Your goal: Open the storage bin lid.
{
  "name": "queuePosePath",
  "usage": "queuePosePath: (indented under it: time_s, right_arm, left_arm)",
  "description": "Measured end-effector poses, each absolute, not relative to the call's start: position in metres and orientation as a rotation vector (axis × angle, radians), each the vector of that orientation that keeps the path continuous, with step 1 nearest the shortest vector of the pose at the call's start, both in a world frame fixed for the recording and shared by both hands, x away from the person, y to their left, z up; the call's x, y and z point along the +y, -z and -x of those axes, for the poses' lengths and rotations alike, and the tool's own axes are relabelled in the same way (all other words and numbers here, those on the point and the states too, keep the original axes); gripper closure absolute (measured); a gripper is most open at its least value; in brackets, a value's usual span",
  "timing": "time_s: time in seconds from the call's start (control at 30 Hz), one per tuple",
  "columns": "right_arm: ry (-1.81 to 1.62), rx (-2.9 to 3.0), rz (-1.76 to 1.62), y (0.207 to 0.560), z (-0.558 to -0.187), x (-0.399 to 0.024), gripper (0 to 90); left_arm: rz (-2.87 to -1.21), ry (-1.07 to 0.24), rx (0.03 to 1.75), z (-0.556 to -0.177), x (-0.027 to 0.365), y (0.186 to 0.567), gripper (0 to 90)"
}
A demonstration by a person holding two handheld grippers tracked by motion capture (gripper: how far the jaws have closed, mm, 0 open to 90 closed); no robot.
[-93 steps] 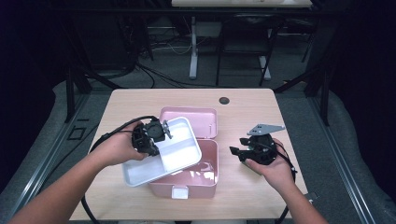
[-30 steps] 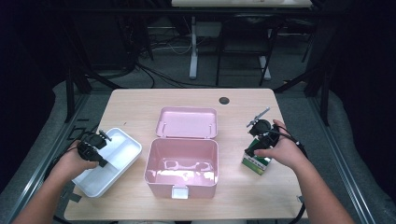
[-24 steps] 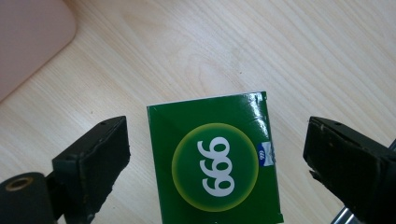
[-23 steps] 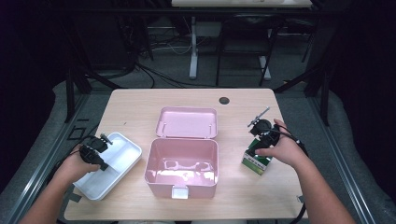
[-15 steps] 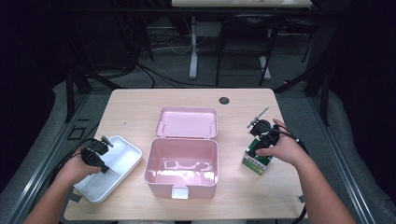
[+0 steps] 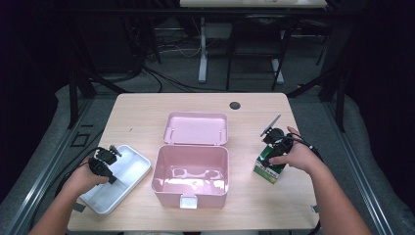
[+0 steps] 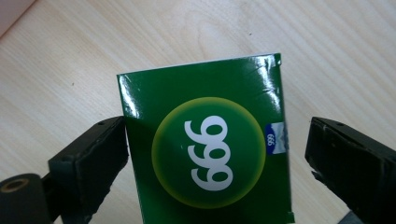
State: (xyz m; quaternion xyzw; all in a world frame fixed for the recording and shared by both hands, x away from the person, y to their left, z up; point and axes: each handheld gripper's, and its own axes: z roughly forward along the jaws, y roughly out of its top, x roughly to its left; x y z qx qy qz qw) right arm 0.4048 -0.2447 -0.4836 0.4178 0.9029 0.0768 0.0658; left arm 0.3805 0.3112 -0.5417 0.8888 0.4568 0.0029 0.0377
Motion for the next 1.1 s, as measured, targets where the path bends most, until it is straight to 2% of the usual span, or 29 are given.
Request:
queuePosePath:
  time_s: [0.3, 0.73, 1.1]
  right_arm:
    - [-0.204, 2.767, -1.205, 0.488, -0.401, -0.244, 12.0]
    - [-0.143, 2.794, -1.16, 0.486, -0.395, -0.236, 14.8]
    - [-0.11, 2.809, -1.189, 0.484, -0.398, -0.235, 15.6]
  left_arm:
    - [-2.714, -0.028, 1.413, -0.382, 0.311, 0.542, 88.2]
    - [-2.69, -0.091, 1.398, -0.372, 0.308, 0.525, 64.3]
    - [-2.661, -0.136, 1.382, -0.365, 0.305, 0.512, 58.6]
